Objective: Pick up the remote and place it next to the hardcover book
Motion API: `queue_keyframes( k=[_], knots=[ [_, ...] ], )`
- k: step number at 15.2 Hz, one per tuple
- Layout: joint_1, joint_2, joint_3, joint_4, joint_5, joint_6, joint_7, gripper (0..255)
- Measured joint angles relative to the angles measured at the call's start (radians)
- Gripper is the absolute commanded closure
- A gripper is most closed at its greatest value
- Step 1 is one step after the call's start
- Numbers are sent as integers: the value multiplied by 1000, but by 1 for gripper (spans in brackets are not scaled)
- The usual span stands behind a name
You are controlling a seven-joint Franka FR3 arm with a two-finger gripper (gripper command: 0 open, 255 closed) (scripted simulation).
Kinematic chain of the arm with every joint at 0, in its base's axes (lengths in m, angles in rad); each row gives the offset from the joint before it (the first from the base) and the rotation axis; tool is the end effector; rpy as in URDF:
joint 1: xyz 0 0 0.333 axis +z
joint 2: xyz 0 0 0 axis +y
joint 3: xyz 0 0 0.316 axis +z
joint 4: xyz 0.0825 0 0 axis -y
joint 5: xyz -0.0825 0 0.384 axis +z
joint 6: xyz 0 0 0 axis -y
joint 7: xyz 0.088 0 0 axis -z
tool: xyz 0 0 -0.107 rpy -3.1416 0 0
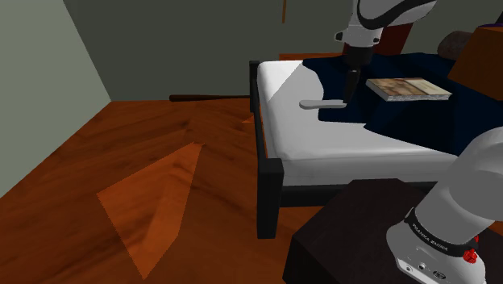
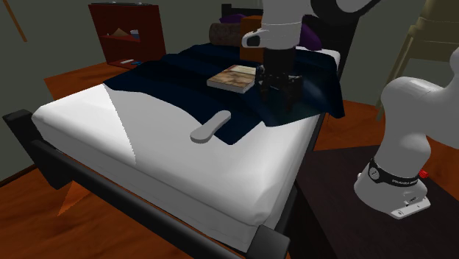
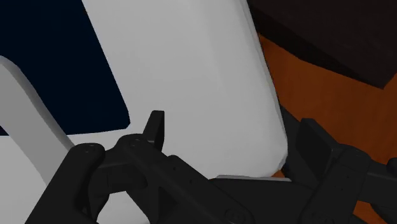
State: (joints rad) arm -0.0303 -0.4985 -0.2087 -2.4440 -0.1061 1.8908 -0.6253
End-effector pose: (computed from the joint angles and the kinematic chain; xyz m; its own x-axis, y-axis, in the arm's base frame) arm 0.3788 -0.1044 0.4699 0.8986 0.4360 -0.0497 0.4346 -0.8999 -0.0368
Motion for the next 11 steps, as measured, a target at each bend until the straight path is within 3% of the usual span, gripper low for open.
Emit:
queue_keyframes(
  k=[6, 11],
  knots=[
    [8, 194, -112, 91, -1, 125, -242, 0],
    [20, 408, -181, 223, 68, 213, -456, 0]
  ],
)
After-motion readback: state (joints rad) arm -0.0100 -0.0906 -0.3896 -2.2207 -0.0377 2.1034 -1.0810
